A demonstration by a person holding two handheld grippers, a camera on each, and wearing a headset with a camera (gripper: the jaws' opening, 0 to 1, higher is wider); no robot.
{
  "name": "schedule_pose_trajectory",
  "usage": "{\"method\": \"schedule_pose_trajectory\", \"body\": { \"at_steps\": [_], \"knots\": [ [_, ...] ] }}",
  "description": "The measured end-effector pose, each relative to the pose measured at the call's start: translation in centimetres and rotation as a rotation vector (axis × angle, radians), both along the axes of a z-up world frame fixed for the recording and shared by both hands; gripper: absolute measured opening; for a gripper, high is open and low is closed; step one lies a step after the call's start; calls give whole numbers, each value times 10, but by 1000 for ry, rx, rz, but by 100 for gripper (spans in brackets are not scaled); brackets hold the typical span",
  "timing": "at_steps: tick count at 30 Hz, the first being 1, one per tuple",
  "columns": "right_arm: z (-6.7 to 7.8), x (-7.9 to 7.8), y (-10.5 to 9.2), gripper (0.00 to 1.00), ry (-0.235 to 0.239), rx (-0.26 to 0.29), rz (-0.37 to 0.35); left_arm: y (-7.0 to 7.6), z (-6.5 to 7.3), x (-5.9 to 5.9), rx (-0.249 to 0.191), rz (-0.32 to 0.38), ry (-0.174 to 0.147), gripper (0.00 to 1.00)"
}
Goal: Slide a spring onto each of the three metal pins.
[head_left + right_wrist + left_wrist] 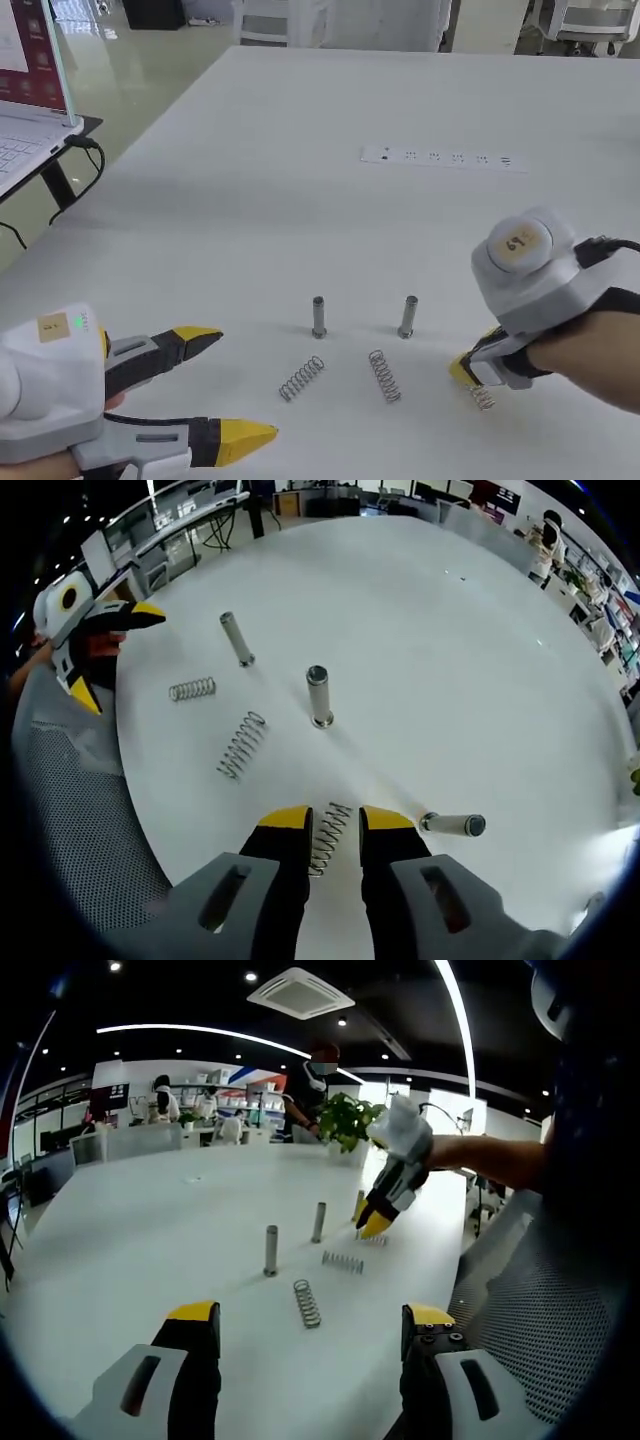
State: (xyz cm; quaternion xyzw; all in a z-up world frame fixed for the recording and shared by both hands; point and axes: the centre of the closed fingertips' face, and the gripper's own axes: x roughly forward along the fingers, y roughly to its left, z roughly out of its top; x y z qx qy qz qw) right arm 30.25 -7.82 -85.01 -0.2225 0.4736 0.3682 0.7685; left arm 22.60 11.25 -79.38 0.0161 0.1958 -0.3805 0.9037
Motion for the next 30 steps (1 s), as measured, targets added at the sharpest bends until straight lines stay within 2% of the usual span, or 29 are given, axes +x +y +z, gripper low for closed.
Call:
{"method": "schedule_pose_trajectory", "body": {
  "at_steps": [16, 20, 30],
  "knots": [
    [-10, 3, -2, 13, 39, -18, -42, 0, 0, 0, -5, -1, 1, 69],
    [-9, 4, -2, 12, 38, -19, -45, 0, -1, 0, -5, -1, 2, 69],
    [-10, 2, -2, 11, 15, -71, -15, 0, -1, -1, -3, -4, 2, 68]
  ]
}}
